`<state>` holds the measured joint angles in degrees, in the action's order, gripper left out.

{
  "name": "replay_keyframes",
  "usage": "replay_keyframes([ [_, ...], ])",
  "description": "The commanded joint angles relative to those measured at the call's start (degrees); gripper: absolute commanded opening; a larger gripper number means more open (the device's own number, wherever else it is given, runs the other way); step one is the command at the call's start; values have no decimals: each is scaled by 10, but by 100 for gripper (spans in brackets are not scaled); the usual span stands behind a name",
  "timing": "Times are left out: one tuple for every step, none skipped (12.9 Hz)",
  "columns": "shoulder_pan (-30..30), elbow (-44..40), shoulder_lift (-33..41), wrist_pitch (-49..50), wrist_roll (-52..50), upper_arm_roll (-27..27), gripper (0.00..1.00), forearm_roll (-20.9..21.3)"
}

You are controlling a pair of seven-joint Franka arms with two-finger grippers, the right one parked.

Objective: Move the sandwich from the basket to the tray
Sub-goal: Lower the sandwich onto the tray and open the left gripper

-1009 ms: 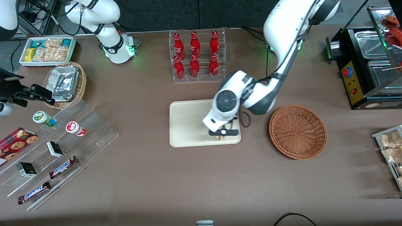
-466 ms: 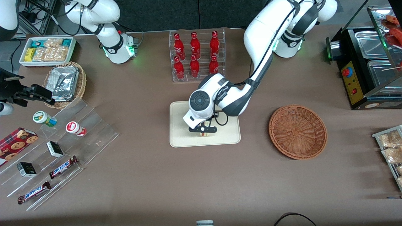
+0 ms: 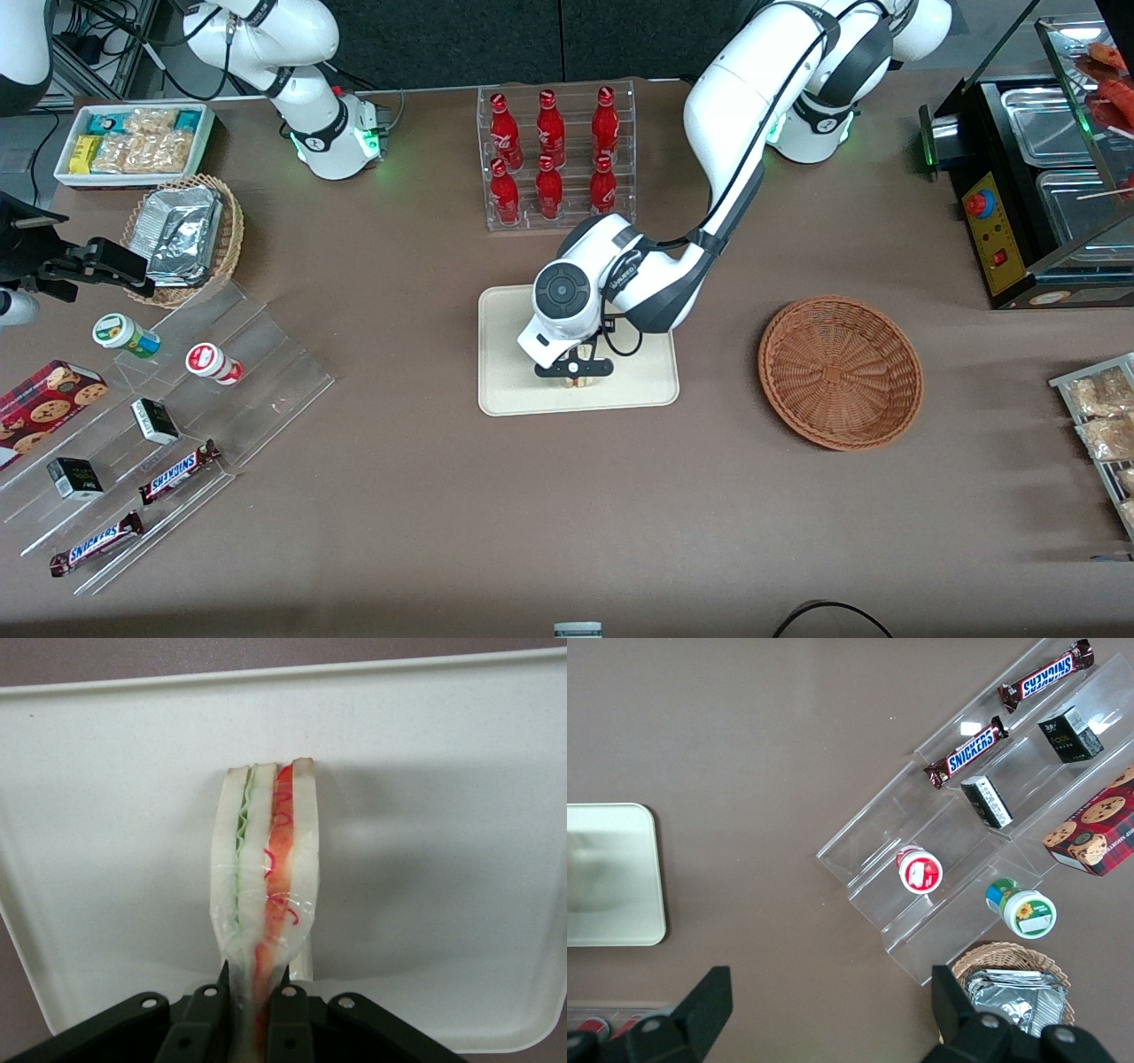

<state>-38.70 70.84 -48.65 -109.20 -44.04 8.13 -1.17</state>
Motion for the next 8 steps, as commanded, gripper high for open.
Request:
replay_keyframes([
  [-6, -19, -13, -1, -6, -5, 95, -8],
  [-7, -17, -13, -17, -8, -5, 100, -7],
  [-7, -9, -12, -25, -5, -5, 100, -5],
  [-7, -4, -11, -27, -3, -5, 100, -5],
  [-7, -4, -10, -27, 1, -5, 100, -4],
  [-7, -6, -8, -27, 3, -5, 100, -4],
  [-7, -6, -6, -25, 3, -5, 100, -2],
  [-6, -8, -2, -21, 3, -7, 100, 3],
])
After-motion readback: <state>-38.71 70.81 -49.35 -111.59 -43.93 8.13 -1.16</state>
